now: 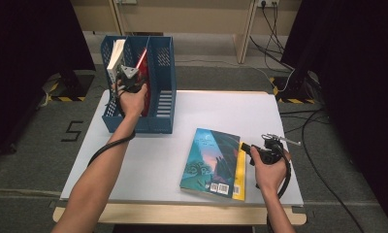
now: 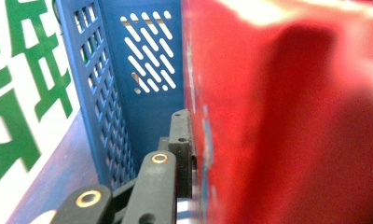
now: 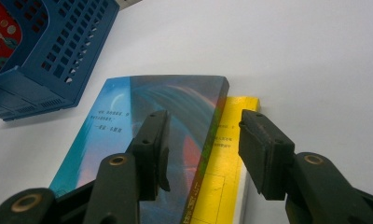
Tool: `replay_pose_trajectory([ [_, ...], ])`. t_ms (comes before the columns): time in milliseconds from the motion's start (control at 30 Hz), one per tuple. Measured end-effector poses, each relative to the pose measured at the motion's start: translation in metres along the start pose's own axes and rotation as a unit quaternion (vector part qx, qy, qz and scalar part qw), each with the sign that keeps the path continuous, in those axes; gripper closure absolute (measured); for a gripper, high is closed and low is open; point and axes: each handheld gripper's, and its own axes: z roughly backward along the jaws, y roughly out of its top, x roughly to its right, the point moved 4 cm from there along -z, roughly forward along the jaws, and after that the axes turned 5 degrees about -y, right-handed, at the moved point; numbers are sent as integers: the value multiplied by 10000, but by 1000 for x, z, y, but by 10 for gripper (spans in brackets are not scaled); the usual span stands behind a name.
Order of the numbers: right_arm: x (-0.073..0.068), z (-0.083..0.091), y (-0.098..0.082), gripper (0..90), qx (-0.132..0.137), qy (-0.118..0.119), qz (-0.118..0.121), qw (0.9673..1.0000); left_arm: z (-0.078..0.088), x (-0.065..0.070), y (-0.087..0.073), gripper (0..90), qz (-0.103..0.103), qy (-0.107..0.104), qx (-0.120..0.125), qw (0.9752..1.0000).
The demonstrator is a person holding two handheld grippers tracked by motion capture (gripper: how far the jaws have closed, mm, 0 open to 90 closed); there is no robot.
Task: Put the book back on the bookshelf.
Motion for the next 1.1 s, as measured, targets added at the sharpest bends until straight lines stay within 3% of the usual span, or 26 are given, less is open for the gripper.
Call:
replay_pose_trajectory([
  [33, 0, 0, 0, 532, 32, -22, 105, 9999, 2, 0, 1, 765, -2, -19, -52, 10000],
  [200, -5, -1, 0, 531, 29, 24, 103, 9999, 8, 1, 2, 745, -1, -138, -194, 9997],
  [433, -8, -4, -1, 530, 6, 34, 104, 9999, 27, 5, -2, 718, 64, -258, -163, 9995],
  [633, -9, -4, -1, 529, 4, 39, 129, 9999, 36, 8, -5, 718, 19, -235, -171, 9996],
  [767, -10, -5, -2, 529, 5, 43, 112, 9999, 32, 5, -3, 759, 57, -23, -218, 9997],
  [1100, -10, -7, -1, 530, -13, 37, 150, 9999, 11, 2, 4, 781, 133, 152, -336, 9992],
])
